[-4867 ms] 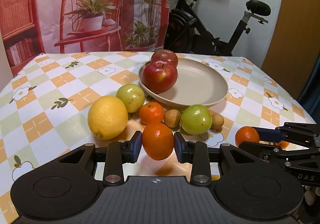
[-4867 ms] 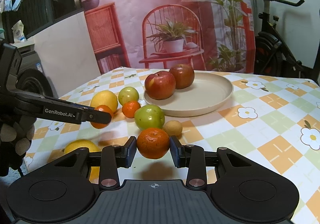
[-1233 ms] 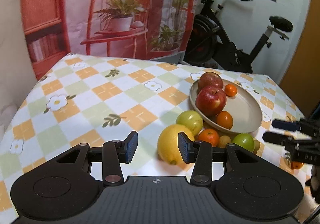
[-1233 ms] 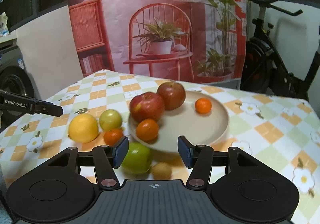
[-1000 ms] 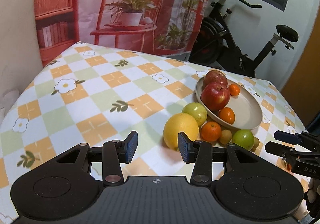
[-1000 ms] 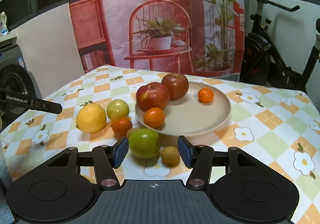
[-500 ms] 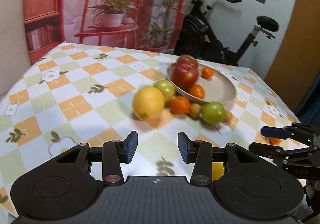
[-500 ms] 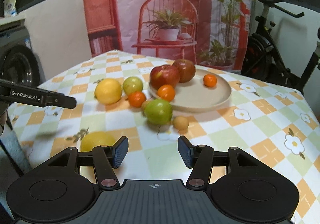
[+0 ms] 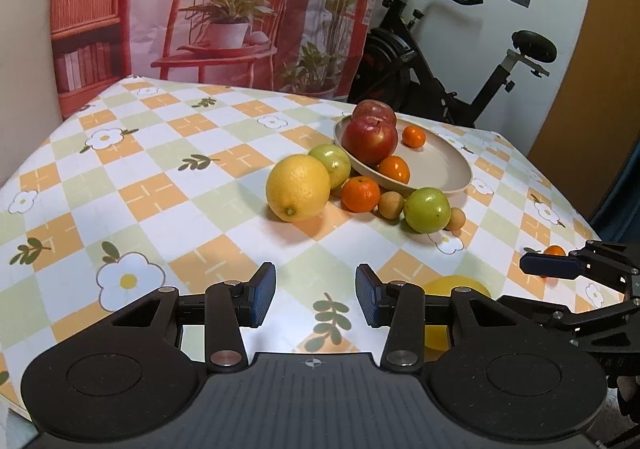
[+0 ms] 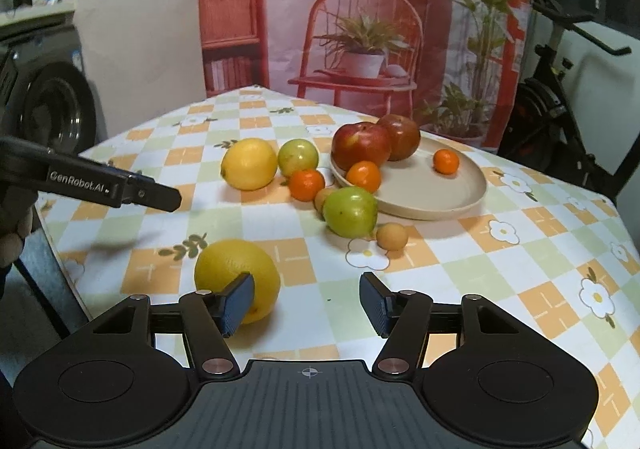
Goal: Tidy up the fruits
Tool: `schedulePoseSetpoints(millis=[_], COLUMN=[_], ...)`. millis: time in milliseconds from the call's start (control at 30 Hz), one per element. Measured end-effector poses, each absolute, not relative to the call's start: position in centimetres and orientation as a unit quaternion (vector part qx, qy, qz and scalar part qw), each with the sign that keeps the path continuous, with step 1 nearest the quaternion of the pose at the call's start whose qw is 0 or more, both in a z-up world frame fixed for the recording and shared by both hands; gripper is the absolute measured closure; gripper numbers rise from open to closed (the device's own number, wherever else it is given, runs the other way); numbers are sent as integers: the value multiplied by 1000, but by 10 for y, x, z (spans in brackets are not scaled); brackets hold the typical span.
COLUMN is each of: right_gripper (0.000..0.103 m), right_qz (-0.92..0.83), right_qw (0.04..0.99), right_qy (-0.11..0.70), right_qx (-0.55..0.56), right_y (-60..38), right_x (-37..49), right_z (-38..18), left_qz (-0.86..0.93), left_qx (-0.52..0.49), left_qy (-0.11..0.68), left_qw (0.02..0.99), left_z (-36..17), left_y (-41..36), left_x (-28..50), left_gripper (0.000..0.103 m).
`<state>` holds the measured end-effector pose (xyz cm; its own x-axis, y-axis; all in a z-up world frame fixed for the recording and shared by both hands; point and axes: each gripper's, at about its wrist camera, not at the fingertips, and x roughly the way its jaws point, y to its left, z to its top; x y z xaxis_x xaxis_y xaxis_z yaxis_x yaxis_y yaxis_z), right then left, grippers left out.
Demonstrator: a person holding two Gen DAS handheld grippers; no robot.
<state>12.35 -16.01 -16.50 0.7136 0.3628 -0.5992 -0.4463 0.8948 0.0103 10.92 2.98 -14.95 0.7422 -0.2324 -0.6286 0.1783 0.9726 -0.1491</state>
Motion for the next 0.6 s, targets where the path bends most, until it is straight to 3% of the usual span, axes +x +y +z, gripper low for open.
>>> schedulePoseSetpoints(millis=[600], right_gripper=[47], right_qz=[221], right_qw=[918], right_qy=[322], right_qx=[-75], right_y=[-160], right_x=[121], right_z=[-174], left_qz=[-177], left_qx=[-77], left_qy=[379], left_qw=[905], left_z=[-177], left_y=[18], left_x=[127], left_gripper=[57])
